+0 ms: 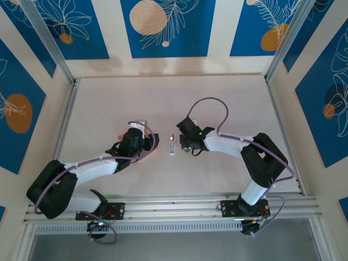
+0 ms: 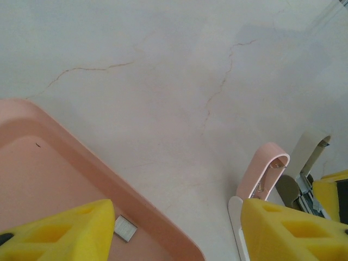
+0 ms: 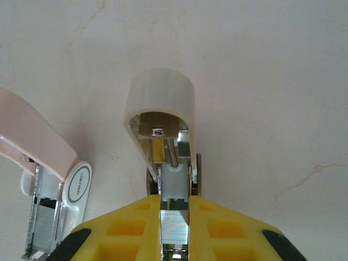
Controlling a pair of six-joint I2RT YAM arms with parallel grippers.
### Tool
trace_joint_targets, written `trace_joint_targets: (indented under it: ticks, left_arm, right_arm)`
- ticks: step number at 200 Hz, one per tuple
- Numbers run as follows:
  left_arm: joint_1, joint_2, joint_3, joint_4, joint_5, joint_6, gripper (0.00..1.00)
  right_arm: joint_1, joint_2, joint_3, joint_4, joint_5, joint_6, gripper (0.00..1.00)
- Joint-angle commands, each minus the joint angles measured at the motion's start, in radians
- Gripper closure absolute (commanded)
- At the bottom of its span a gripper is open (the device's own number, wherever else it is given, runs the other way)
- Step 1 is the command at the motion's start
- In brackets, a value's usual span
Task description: Load the staples into the stapler
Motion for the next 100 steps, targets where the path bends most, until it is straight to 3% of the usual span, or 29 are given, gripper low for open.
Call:
trace_joint_targets:
  ticks: [1,100]
  left_arm:
    - [0.014,0.004,-0.002,0.028,0.016,0.014,0.38]
    - [0.014,0.007,-0.001,0.034,0.023,0.017,0.38]
  right_arm:
    - [-0.005,0.012,-0.016,0.002,0.001,-0.006,0.83]
    - [0.000,0.017,-0.025,0.004,-0.022,0.003,0.83]
